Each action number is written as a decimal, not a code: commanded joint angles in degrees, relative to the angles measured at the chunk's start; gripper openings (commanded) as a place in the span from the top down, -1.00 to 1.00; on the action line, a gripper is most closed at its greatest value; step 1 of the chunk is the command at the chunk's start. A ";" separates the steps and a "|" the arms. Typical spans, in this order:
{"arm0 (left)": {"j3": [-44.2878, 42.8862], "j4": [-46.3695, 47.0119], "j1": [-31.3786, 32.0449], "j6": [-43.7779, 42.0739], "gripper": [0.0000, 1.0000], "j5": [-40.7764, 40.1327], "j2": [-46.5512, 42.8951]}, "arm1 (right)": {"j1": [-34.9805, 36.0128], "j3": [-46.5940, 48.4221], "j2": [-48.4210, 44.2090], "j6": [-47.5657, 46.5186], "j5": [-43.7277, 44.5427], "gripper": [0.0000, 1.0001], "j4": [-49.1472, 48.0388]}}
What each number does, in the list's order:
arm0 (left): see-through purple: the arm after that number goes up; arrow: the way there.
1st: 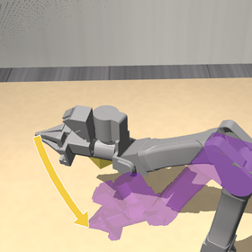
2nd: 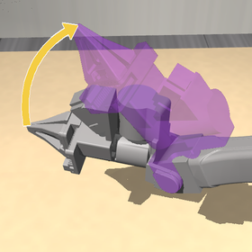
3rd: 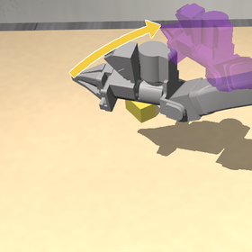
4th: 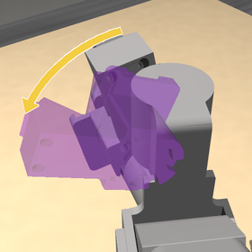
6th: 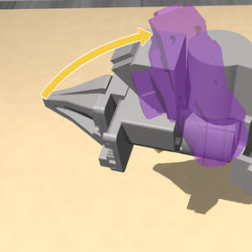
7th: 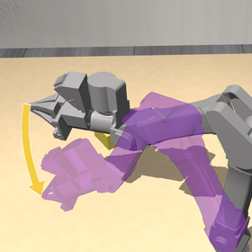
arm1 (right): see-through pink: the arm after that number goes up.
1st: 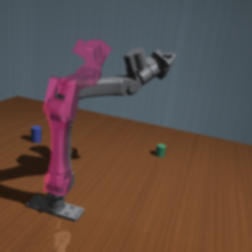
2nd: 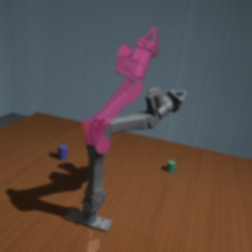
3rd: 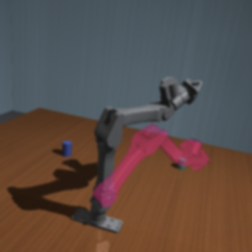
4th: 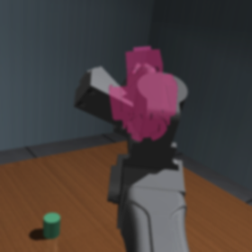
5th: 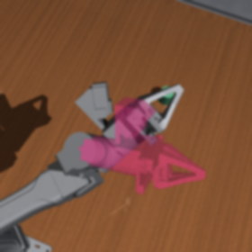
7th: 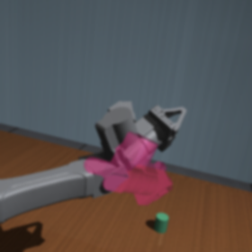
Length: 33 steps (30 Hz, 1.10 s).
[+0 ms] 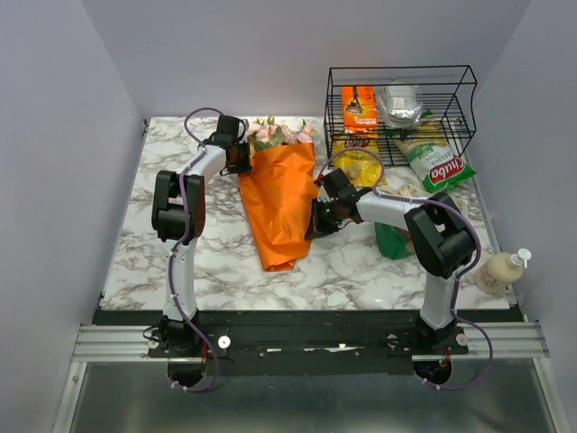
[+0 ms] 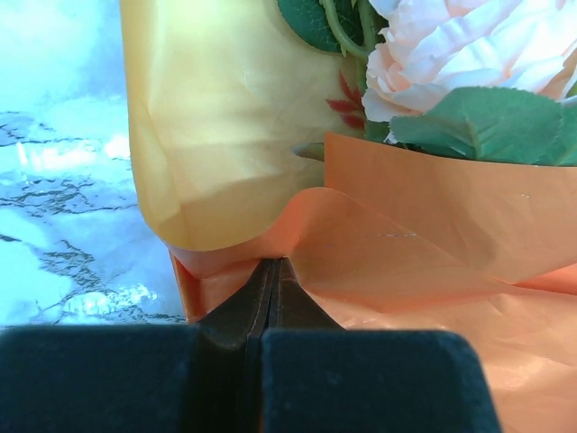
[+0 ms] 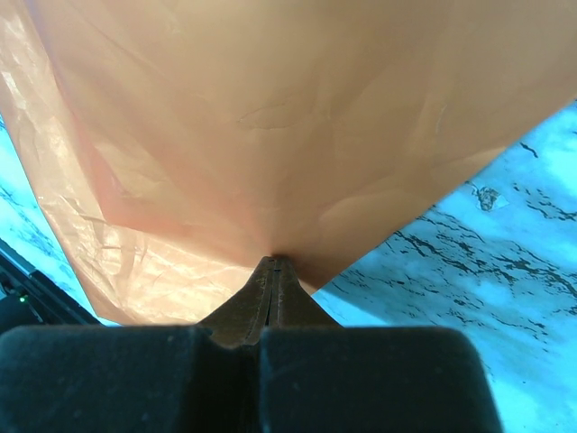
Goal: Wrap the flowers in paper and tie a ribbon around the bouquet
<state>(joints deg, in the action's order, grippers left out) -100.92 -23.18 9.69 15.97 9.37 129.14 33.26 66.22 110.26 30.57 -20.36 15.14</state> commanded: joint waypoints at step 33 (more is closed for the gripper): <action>34.91 -11.71 17.81 -18.86 0.85 18.67 -30.17 | -0.30 4.97 4.44 -1.30 2.34 0.99 3.06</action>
<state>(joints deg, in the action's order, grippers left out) -68.18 -32.12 26.09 -0.80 25.32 102.89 33.26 70.08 112.68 29.93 -20.23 16.73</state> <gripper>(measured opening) 0.078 0.008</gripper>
